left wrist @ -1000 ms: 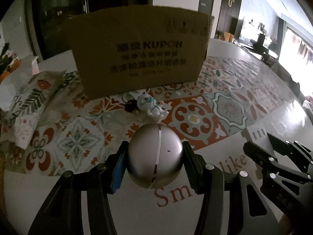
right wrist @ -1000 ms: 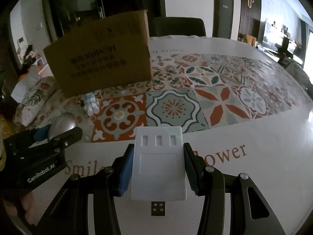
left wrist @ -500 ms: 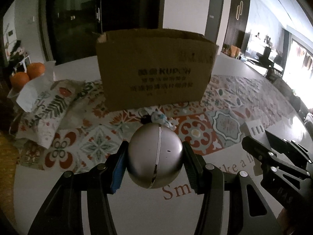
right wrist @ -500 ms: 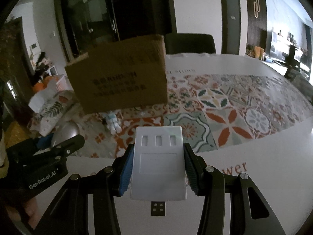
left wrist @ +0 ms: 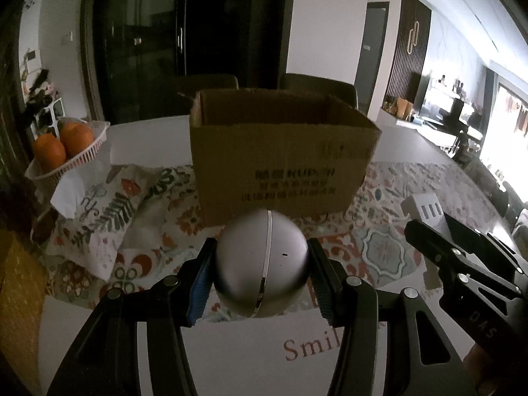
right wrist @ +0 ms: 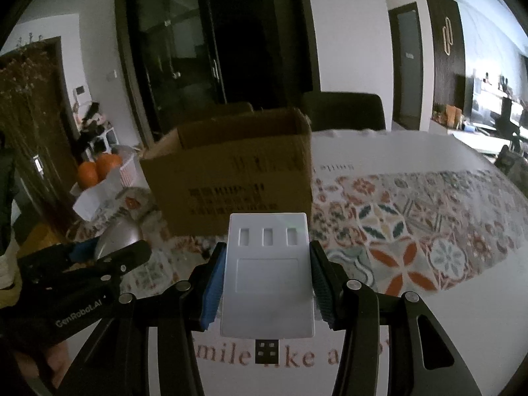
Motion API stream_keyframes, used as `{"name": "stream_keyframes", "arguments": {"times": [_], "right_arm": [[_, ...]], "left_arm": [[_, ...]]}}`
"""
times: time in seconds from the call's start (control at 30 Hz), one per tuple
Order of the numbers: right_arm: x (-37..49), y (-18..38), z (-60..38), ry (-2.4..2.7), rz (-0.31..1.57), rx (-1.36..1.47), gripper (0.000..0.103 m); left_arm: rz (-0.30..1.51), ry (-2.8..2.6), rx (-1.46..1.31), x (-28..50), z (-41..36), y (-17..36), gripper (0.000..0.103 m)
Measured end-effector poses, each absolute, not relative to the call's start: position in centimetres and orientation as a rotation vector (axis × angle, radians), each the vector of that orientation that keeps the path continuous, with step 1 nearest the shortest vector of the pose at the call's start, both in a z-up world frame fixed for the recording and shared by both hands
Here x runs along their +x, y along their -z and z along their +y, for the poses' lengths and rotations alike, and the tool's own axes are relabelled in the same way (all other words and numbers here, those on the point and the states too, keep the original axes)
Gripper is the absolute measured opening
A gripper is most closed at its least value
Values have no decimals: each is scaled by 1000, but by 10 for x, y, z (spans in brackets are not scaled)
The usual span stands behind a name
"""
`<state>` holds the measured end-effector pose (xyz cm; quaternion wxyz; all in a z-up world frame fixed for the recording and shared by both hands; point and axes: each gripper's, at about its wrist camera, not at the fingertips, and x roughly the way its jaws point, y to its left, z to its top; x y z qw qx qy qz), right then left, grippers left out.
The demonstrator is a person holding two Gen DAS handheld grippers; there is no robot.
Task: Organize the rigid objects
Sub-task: 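Lift the silver speaker and white USB charger and carry both over the cardboard box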
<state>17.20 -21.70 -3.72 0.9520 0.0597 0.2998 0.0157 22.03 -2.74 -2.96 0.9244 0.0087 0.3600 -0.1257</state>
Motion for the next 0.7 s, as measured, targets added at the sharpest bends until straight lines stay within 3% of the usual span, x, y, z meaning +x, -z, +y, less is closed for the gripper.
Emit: {"name": "stream_keyframes", "arguments": {"times": [0.7], "right_arm": [[214, -21, -212, -73, 477, 70, 49]], "left_arm": [[666, 257, -6, 262, -29, -25, 53]]}}
